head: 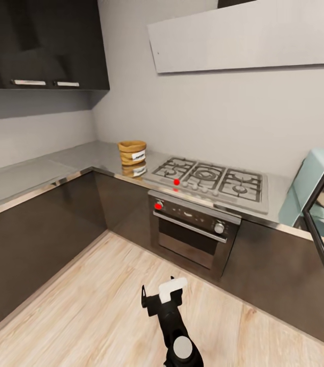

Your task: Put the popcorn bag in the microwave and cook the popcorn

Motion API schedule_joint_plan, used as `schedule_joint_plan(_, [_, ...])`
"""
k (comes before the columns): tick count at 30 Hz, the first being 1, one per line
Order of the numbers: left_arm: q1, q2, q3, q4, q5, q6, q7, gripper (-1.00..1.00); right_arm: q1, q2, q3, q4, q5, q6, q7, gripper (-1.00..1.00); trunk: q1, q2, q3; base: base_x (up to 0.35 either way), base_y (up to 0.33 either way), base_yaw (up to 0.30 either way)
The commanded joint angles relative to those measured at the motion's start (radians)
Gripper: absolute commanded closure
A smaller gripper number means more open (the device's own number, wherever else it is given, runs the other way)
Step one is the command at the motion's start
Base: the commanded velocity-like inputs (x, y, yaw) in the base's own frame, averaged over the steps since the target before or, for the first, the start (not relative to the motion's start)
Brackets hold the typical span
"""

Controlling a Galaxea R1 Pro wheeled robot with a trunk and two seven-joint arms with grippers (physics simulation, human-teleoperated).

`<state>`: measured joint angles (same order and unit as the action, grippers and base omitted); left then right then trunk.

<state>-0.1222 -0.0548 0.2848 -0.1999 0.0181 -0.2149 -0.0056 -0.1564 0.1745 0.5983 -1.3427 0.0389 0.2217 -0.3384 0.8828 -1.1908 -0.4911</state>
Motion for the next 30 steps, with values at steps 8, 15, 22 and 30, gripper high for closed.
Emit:
schedule_joint_plan(8, [-0.001, 0.0, 0.001, 0.0, 0.0, -0.003, -0.001, -1.0, -0.002, 0.0, 0.0, -0.004, 0.004, 0.009, -0.005, -1.0, -0.03, 0.056, 0.024, 0.036, 0.08, 0.0])
schedule_joint_plan(15, [-0.002, 0.001, 0.001, 0.0, 0.0, -0.003, -0.001, -1.0, -0.002, 0.0, 0.001, -0.005, 0.004, 0.01, -0.005, -1.0, -0.057, 0.105, 0.046, 0.069, 0.328, 0.0])
schedule_joint_plan(22, [-0.002, 0.001, 0.001, 0.0, 0.0, -0.001, -0.002, -1.0, 0.0, 0.0, 0.003, -0.003, 0.004, 0.008, -0.005, -1.0, -0.084, 0.154, 0.068, 0.082, 0.349, 0.0])
schedule_joint_plan(30, [-0.002, 0.001, 0.001, 0.0, 0.001, -0.001, -0.002, -1.0, 0.0, 0.0, 0.001, -0.004, 0.004, 0.008, -0.005, -1.0, -0.115, 0.21, 0.093, 0.083, 0.35, -0.152])
